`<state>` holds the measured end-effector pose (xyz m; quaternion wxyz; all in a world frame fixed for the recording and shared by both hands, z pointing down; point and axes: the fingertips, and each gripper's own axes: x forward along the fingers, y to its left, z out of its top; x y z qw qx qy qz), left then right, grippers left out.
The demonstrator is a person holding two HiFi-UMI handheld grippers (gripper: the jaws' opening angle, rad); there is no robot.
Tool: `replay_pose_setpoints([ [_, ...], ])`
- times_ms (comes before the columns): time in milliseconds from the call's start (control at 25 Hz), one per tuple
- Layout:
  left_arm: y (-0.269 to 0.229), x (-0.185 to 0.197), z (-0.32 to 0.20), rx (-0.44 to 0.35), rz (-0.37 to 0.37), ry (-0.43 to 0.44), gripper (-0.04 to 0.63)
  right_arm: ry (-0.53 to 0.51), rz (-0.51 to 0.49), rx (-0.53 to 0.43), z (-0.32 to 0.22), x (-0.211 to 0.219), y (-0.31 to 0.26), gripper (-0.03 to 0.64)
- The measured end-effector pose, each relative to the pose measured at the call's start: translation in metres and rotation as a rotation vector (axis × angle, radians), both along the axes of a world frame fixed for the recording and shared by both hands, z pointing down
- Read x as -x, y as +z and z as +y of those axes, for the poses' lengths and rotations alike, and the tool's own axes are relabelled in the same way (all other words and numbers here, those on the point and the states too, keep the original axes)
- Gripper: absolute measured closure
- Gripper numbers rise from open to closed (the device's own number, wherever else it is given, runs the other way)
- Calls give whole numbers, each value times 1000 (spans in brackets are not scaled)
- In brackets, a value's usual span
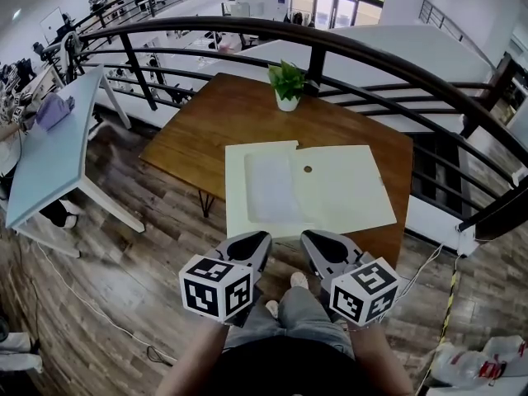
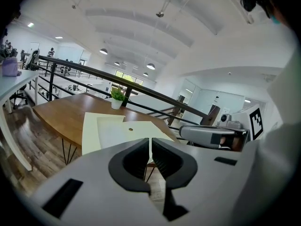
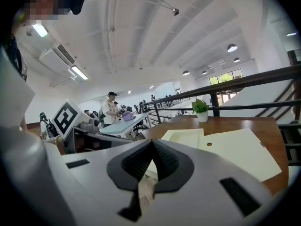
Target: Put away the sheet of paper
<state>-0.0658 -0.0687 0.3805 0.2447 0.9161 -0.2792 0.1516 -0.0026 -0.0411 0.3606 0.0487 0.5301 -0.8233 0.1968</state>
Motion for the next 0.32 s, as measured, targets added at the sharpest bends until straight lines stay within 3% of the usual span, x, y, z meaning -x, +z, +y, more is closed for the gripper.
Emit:
replay_pose_setpoints([
  [320,7,4,3,17,5,13,565,13,30,14,2,1,8,591],
])
